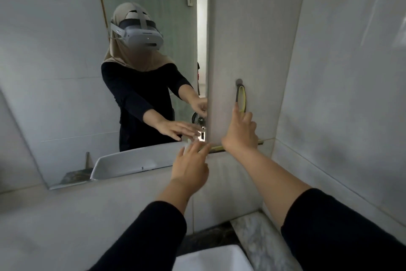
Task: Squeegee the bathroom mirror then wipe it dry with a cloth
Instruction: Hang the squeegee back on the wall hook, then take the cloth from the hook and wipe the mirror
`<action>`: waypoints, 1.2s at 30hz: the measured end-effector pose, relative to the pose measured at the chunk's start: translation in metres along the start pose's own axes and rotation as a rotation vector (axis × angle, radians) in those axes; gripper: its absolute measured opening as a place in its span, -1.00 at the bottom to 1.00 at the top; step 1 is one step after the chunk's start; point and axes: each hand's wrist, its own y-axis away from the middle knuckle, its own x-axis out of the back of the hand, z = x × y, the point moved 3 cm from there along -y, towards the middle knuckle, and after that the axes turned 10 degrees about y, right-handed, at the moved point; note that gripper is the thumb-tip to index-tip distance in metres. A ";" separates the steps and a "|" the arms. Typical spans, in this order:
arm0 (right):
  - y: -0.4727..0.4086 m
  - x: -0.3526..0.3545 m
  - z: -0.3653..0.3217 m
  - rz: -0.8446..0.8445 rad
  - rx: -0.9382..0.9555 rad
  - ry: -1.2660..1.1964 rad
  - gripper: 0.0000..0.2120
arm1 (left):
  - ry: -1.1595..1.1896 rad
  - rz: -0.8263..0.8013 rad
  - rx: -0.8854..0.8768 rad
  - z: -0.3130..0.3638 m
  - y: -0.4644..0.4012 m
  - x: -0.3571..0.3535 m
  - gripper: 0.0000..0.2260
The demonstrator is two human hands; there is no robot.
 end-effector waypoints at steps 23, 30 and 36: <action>0.177 -0.035 -0.341 -0.647 0.747 -0.132 -0.59 | -0.091 0.147 0.765 -0.231 0.226 0.259 -0.63; 0.193 -0.055 -0.409 -0.421 0.820 -0.505 -0.57 | -0.007 0.601 0.958 -0.272 0.250 0.282 -0.49; 0.197 -0.077 -0.443 -0.323 0.825 -0.572 -0.54 | 0.151 0.653 0.950 -0.297 0.245 0.273 -0.38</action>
